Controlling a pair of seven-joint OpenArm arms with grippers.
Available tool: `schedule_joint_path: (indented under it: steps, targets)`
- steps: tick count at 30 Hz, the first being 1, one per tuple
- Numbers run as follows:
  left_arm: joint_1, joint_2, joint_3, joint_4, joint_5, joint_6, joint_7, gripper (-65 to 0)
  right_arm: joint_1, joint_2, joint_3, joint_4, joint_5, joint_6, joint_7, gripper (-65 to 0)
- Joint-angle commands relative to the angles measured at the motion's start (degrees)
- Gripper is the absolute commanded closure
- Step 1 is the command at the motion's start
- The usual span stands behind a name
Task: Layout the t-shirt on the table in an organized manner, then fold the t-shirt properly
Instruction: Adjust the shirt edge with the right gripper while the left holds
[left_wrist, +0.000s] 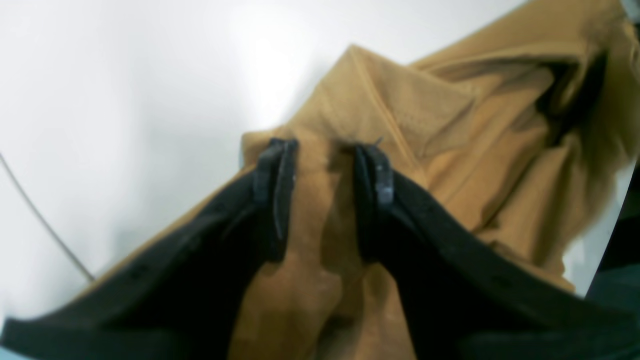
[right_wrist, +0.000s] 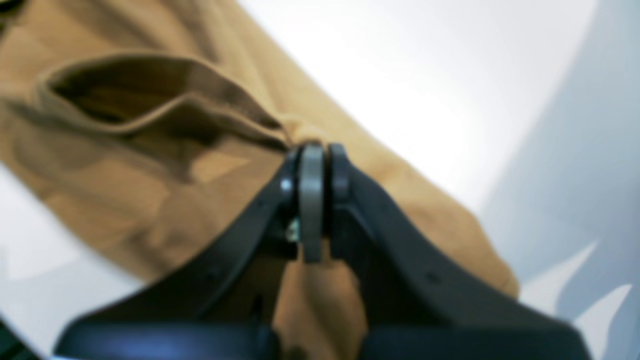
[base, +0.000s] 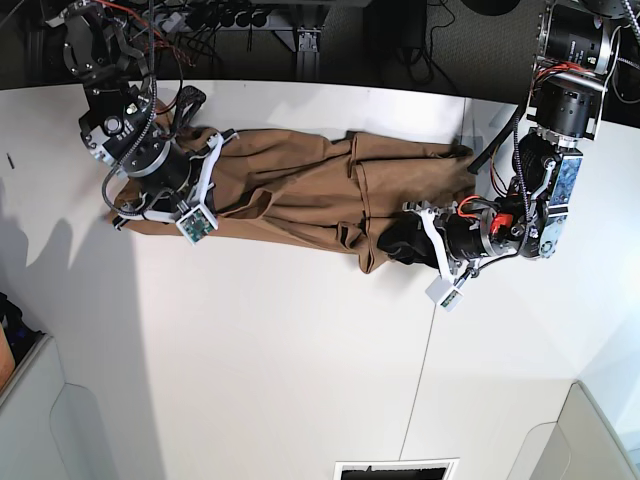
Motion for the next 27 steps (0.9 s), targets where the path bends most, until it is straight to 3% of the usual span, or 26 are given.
schedule_joint_path:
  steps: [1,5,8,9,10,14,19,23,27]
  targets:
    - [-0.7,-0.7,-0.2,0.4,1.1,0.4,1.1,-24.1,1.6,0.3,0.3,0.0,0.0,-0.6,1.2,0.0]
    - [-0.7,-0.7,-0.2,0.4,1.1,0.4,0.9,-24.1,3.0,0.3,0.3,-3.3,1.4,-0.7,1.0,0.0]
    - [-0.7,-0.7,-0.2,0.4,1.1,0.4,0.4,-24.1,3.0,0.3,0.3,-3.4,4.9,-0.6,-0.5,-28.4]
    - [-0.7,-0.6,-0.2,0.4,1.1,0.4,0.4,-24.1,3.0,0.3,0.3,-3.4,5.4,-0.7,-0.5,-34.9]
    - [-0.7,-0.6,-0.2,0.4,1.1,0.4,0.3,-24.1,3.0,0.3,0.3,-3.1,5.3,-0.7,-0.5,-37.1]
    - [-0.7,-0.7,-0.2,0.4,1.1,0.4,0.3,-24.1,3.0,0.3,1.7,1.0,5.3,-4.0,-2.1,-37.1]
    - [-0.7,-0.7,-0.2,0.4,2.2,0.4,0.5,-24.1,1.4,0.2,9.7,5.7,5.4,-8.2,-3.0,-37.1]
    - [-0.6,-0.7,-0.2,0.4,2.8,0.4,0.5,-24.1,-0.7,-1.6,18.6,6.2,8.4,-8.0,-5.5,-37.1]
    - [-0.6,-0.6,-0.2,0.4,2.4,0.4,0.5,-24.1,-6.0,-3.5,25.9,6.2,13.3,-4.9,-5.4,-37.1]
